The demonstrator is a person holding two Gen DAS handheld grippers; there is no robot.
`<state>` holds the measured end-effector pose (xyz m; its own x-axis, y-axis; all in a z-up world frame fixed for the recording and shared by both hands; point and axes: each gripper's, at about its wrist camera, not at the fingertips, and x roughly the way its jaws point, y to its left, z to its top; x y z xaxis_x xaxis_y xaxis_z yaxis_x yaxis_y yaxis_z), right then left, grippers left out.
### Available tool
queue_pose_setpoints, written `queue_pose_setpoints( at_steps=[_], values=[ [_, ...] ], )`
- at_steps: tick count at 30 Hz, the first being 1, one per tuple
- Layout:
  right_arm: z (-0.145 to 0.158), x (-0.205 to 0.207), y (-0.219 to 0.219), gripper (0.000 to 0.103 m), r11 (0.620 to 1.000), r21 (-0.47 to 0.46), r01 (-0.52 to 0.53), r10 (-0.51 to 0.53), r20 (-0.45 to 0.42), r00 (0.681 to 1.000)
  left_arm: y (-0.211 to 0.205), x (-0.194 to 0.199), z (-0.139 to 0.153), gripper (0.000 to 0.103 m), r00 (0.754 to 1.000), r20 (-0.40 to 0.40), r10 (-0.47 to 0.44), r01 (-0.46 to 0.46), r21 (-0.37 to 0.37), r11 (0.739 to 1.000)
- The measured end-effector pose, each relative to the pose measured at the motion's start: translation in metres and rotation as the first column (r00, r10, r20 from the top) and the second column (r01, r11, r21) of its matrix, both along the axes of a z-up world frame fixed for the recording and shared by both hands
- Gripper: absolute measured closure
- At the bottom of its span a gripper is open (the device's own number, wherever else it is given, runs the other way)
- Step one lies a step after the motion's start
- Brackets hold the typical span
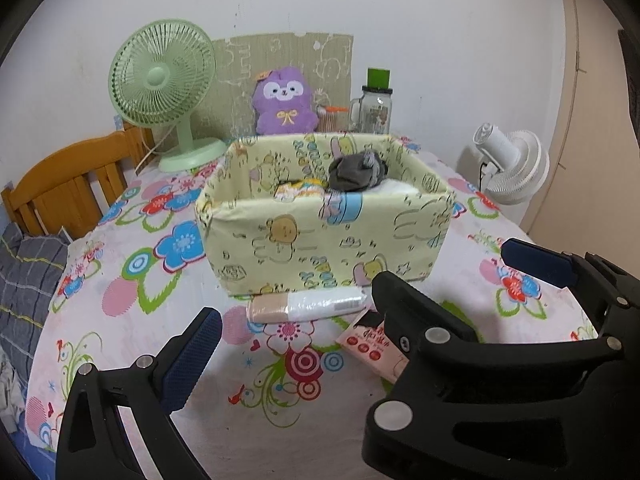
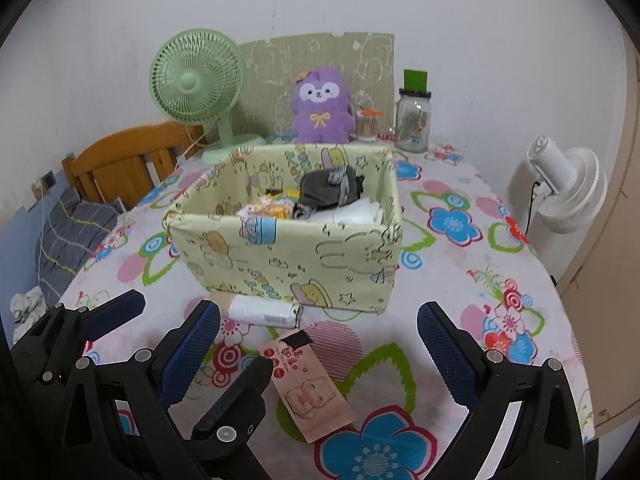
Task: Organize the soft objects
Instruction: 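Grasp the pink printed tissue packet with the right tool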
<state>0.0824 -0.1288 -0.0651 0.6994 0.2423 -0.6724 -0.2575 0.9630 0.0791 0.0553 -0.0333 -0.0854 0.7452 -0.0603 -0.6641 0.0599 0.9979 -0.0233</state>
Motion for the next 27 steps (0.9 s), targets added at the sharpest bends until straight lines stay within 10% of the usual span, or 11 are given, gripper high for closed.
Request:
queue_pose_setpoints(
  at_steps=[27],
  values=[
    [-0.058, 0.018, 0.024, 0.015, 0.997, -0.028, -0.067, 0.061, -0.170, 0.984, 0.021, 0.011, -0.050, 0.009, 0.988, -0.152, 0.037, -0.027, 0.069, 0.997]
  ],
)
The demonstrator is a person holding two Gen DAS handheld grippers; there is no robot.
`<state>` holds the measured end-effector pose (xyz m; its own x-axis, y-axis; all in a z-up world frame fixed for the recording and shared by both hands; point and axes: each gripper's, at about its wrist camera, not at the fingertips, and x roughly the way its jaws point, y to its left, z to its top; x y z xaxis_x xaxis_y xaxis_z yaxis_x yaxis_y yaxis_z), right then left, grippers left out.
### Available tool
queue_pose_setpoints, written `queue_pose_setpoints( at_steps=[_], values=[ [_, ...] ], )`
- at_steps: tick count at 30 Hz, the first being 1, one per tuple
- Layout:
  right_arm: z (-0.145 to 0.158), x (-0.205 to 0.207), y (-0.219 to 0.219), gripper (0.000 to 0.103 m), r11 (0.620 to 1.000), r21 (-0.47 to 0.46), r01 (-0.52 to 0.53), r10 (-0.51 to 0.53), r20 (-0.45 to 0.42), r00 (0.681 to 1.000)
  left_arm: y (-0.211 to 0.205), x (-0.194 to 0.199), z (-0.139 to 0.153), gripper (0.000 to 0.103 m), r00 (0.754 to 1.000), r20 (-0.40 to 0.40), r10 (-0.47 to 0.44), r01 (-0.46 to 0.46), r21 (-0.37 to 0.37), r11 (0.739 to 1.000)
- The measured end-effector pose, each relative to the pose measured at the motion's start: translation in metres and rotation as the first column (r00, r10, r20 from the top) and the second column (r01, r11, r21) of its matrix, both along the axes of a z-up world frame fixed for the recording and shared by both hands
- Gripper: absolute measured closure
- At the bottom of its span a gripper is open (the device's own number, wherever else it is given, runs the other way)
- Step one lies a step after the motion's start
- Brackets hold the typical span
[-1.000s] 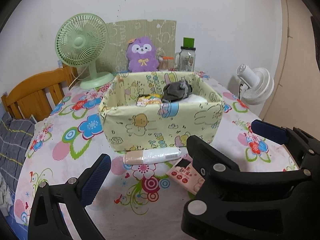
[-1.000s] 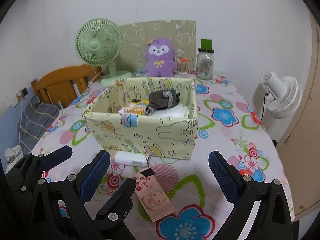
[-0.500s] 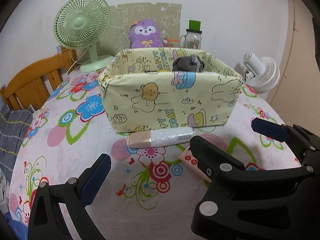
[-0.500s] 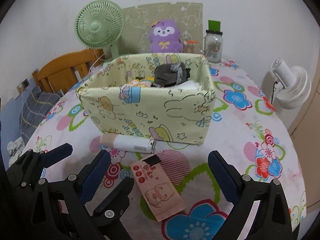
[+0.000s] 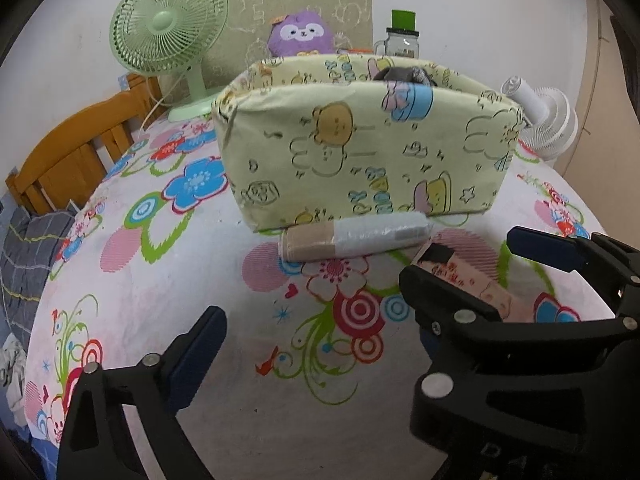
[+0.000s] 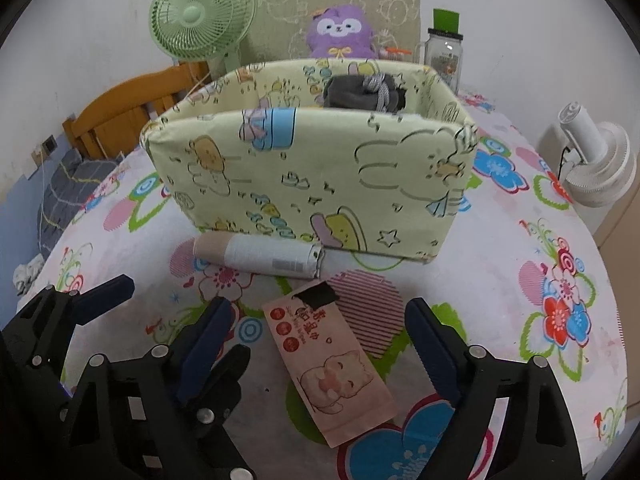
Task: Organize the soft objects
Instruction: 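Grasp the pink printed tissue packet with the right tool, then grasp the white wrapped roll with the left tool while the right tool holds the pink packet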
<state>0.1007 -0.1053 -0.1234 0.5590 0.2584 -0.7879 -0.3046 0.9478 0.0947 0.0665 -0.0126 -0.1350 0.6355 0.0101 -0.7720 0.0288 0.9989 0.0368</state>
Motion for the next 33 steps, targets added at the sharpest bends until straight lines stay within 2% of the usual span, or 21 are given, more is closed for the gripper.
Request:
queue_pose_setpoints(
  at_steps=[5, 7, 12, 14, 15, 16, 18, 31, 33],
  values=[
    [-0.008, 0.002, 0.003, 0.020, 1.000, -0.012, -0.012, 0.012, -0.025, 1.000, 0.000, 0.001, -0.007, 0.013, 1.000, -0.022, -0.016, 0.015, -0.009, 1.000],
    [-0.010, 0.003, 0.003, 0.027, 1.000, -0.017, -0.013, 0.013, -0.032, 0.999, 0.000, 0.001, -0.008, 0.013, 1.000, -0.022, -0.020, 0.020, -0.014, 1.000],
    [-0.017, 0.006, 0.003, 0.037, 1.000, -0.014, -0.008, 0.007, -0.062, 0.998, -0.001, 0.001, -0.008, 0.015, 0.999, -0.023, -0.032, 0.031, -0.024, 0.999],
    [-0.017, 0.006, 0.003, 0.046, 1.000, -0.023, -0.008, 0.006, -0.060, 0.998, -0.001, 0.001, -0.008, 0.015, 0.999, -0.022, -0.033, 0.032, -0.023, 0.999],
    [-0.017, 0.006, 0.004, 0.055, 0.999, -0.032, -0.008, 0.006, -0.058, 0.998, -0.001, 0.001, -0.008, 0.015, 0.999, -0.022, -0.033, 0.033, -0.024, 0.999],
    [-0.017, 0.006, 0.004, 0.057, 0.999, -0.037, -0.008, 0.006, -0.056, 0.998, -0.001, 0.001, -0.009, 0.015, 0.999, -0.022, -0.033, 0.033, -0.024, 0.999],
    [-0.017, 0.006, 0.005, 0.060, 0.998, -0.060, -0.002, -0.001, -0.045, 0.999, -0.002, 0.001, -0.008, 0.015, 0.999, -0.022, -0.036, 0.036, -0.023, 0.999],
    [-0.008, 0.009, -0.009, 0.060, 0.998, -0.043, 0.043, -0.044, -0.033, 0.998, -0.010, 0.015, -0.003, 0.016, 0.999, -0.015, -0.033, 0.032, -0.061, 0.998],
    [-0.005, 0.011, -0.012, 0.060, 0.998, -0.045, 0.053, -0.054, -0.022, 0.998, -0.012, 0.020, -0.003, 0.013, 1.000, -0.012, -0.029, 0.028, -0.050, 0.998]
  ],
)
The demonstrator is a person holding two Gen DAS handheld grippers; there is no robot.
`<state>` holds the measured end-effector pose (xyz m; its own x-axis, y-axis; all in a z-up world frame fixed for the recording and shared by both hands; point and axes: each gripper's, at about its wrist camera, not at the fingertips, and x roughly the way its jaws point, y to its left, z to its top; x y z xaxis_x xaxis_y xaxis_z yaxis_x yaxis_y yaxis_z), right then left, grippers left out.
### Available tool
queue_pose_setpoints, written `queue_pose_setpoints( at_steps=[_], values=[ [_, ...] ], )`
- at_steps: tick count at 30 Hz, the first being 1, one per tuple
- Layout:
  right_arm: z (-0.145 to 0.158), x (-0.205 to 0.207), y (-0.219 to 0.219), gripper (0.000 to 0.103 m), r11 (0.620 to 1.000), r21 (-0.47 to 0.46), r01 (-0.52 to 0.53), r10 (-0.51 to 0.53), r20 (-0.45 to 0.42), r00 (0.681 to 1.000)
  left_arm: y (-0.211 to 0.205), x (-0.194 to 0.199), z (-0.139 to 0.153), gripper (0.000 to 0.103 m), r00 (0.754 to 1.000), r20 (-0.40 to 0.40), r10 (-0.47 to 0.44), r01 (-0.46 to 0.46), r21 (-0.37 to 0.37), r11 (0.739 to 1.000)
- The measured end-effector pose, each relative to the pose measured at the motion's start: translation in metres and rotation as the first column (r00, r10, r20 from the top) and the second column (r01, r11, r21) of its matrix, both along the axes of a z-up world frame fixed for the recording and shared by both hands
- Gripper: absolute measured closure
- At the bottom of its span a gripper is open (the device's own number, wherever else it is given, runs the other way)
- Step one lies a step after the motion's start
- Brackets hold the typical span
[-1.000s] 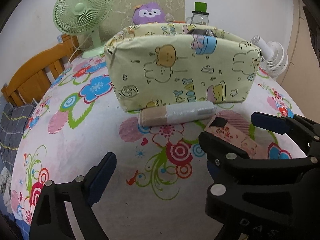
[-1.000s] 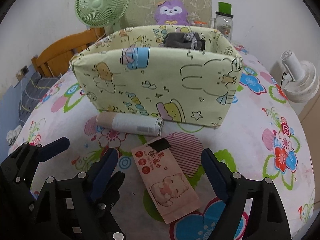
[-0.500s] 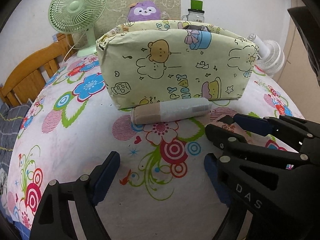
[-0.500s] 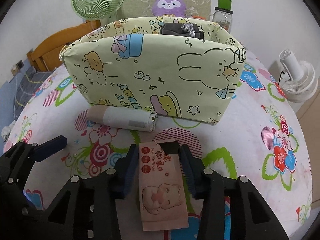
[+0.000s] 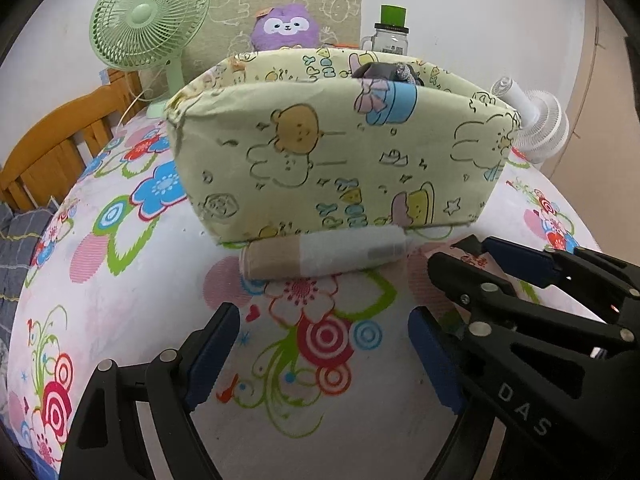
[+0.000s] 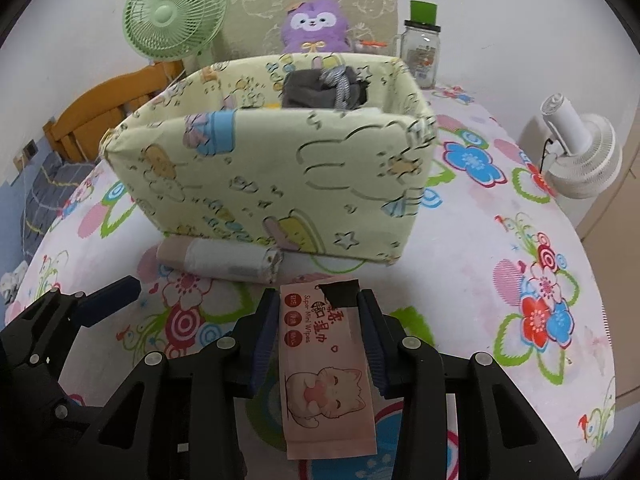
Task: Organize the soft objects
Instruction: 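Grasp the white wrapped roll with the left tool while the right tool holds the pink packet, then lift the white roll with the left tool while the right tool lifts the packet toward the box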
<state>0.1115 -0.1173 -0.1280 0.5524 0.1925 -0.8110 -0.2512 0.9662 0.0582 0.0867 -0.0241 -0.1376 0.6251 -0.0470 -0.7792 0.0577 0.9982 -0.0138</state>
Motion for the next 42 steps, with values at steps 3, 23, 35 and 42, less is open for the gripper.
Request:
queue_pose_setpoints(
  at_steps=[3, 23, 35, 42],
  values=[
    [0.002, 0.004, -0.005, 0.060, 1.000, 0.001, 0.019, -0.019, 0.005, 1.000, -0.004, 0.006, 0.001, 0.011, 1.000, 0.001, -0.004, 0.004, 0.007, 1.000],
    [-0.001, 0.025, -0.035, 0.060, 0.992, 0.053, 0.116, -0.116, -0.013, 0.993, -0.017, 0.040, -0.004, 0.011, 1.000, -0.010, 0.005, -0.005, 0.019, 1.000],
    [-0.005, 0.029, -0.034, 0.060, 0.992, 0.065, 0.106, -0.105, -0.027, 0.994, -0.024, 0.034, -0.005, 0.032, 1.000, 0.021, -0.005, 0.004, 0.043, 0.999],
    [-0.004, 0.025, -0.030, 0.060, 0.994, 0.057, 0.096, -0.095, -0.020, 0.995, -0.025, 0.027, -0.004, 0.046, 1.000, 0.024, -0.020, 0.019, 0.026, 0.999]
  ],
)
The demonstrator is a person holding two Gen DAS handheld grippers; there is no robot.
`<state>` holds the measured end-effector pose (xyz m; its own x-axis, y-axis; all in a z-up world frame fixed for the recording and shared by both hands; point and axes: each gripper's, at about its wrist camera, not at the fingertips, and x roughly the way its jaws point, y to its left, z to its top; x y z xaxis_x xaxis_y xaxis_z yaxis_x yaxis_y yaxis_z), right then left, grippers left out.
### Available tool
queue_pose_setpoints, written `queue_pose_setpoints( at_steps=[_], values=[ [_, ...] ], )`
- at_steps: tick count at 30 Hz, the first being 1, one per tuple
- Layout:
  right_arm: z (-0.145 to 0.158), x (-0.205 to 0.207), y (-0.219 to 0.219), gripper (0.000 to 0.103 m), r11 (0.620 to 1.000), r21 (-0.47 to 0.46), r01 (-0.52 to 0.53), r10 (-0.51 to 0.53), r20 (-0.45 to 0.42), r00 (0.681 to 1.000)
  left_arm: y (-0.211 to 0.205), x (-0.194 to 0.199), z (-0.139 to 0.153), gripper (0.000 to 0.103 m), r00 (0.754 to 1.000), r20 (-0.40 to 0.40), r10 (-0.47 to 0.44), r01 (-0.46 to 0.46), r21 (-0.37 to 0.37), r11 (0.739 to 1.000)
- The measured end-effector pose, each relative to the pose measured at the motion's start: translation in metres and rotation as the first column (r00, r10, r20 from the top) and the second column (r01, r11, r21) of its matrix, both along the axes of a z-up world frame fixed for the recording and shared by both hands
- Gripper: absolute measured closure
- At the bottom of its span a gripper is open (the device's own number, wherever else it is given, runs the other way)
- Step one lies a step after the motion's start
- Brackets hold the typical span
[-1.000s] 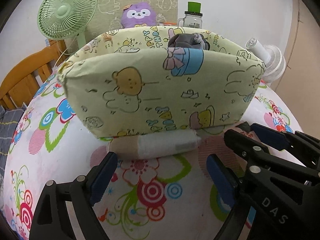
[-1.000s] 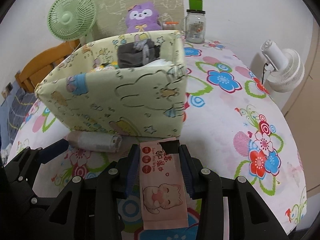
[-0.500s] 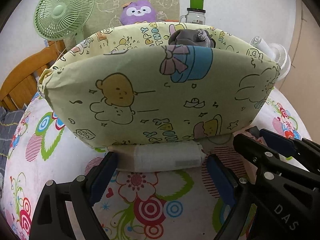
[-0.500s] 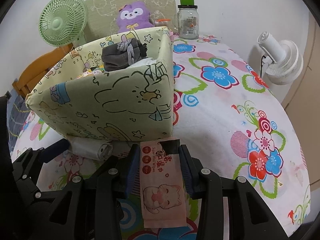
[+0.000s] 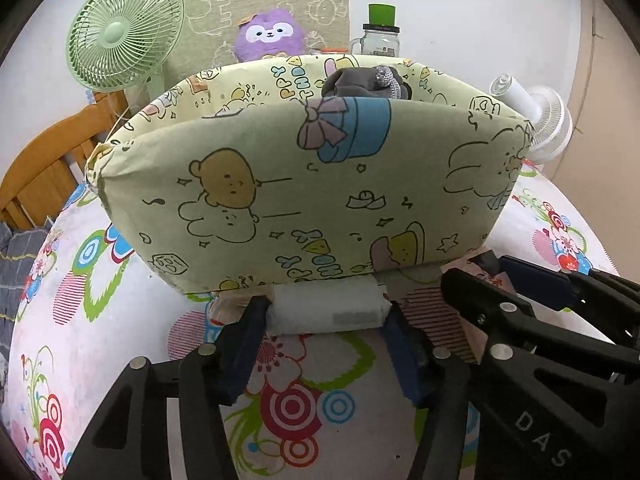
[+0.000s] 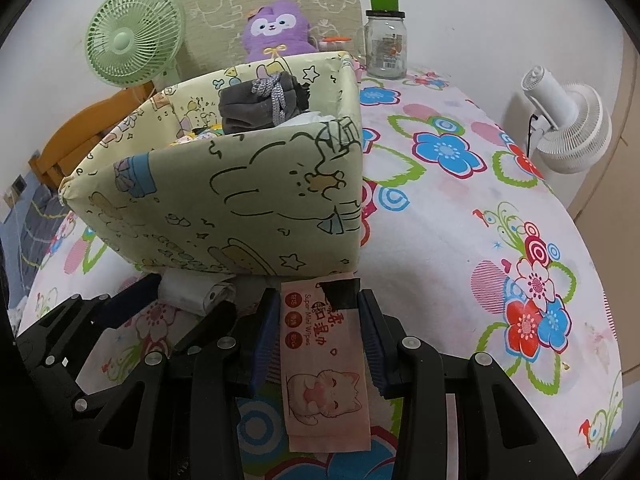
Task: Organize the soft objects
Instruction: 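Lift the white roll with the left tool while the right tool lifts the packet toward the box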
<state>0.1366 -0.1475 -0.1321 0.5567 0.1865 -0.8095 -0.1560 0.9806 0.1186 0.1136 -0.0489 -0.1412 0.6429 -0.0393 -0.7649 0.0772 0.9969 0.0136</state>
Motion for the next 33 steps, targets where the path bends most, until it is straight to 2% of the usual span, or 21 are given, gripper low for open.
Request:
queue_pose_setpoints(
  at_steps=[13, 33],
  values=[
    [0.006, -0.011, 0.009, 0.060, 1.000, -0.002, -0.028, 0.028, 0.014, 1.000, 0.006, -0.011, 0.006, 0.050, 1.000, 0.009, 0.008, -0.008, -0.022, 1.000],
    [0.037, -0.037, 0.011, 0.060, 0.999, 0.000, -0.037, 0.037, 0.095, 0.995, 0.014, -0.038, 0.038, 0.050, 0.996, 0.086, 0.031, -0.028, -0.038, 0.999]
  ],
)
